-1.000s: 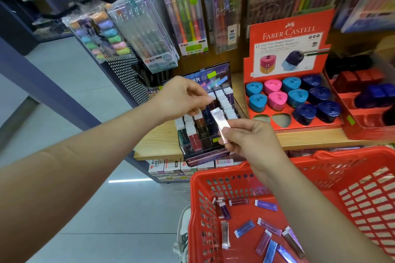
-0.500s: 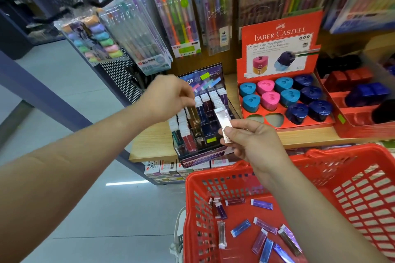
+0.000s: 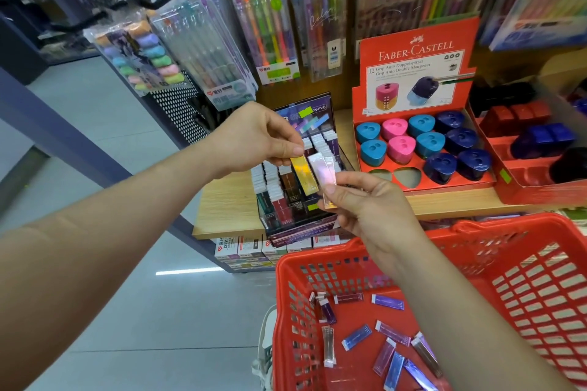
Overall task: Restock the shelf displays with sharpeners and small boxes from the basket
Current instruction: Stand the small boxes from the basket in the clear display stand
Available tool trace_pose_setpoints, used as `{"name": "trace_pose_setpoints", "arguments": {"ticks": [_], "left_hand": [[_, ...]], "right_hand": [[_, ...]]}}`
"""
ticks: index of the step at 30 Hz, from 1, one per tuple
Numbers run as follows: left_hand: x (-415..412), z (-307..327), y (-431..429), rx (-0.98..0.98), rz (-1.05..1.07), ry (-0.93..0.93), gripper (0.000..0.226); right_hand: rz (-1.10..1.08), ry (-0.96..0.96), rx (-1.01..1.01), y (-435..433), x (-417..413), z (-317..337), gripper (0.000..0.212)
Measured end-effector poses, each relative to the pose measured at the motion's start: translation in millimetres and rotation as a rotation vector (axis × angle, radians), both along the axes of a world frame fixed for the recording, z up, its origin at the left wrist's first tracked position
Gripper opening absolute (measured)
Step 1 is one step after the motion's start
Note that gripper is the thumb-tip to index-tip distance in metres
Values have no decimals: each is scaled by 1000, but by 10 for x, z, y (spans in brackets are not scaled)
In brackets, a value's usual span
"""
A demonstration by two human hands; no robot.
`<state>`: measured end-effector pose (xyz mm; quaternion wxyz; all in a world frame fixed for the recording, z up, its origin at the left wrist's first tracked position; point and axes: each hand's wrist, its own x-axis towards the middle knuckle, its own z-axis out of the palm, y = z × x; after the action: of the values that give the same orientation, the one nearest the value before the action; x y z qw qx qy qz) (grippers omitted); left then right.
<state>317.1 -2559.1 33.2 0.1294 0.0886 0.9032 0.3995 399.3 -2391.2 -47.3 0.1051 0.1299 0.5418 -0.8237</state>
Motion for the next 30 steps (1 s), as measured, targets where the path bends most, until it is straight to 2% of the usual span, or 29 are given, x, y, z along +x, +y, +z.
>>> {"name": "trace_pose_setpoints", "arguments": {"ticks": [3,7,10,13,19,23,27,30], "left_hand": [[-96,-36,-82,-120,55,111,10],[-125,-145,-115,-450,-28,311,13],[-74,-223,-102,-550,-106,371,15],[-34,-285,-90,-581,-145,403,15],[8,-399,-37,-499,-104,364,12],[6,-553,-46,-562,-92,412,14],[-62,-530,31,-582,5,321,15],[-72,-511,75,-644,-20,235,18]], "right_hand": [[-16,-8,17,78,6,-29,16],[-68,-25,28,212,36,-61,13],[-82,-35,28,269,58,-91,14],[-90,-38,38,301,60,-129,19],[-121,-56,-20,381,82,-145,25],[-153,-101,-135,400,75,-136,22],[-192,-135,-253,403,76,-159,23],[-192,-141,-334,383,87,-147,30]]}}
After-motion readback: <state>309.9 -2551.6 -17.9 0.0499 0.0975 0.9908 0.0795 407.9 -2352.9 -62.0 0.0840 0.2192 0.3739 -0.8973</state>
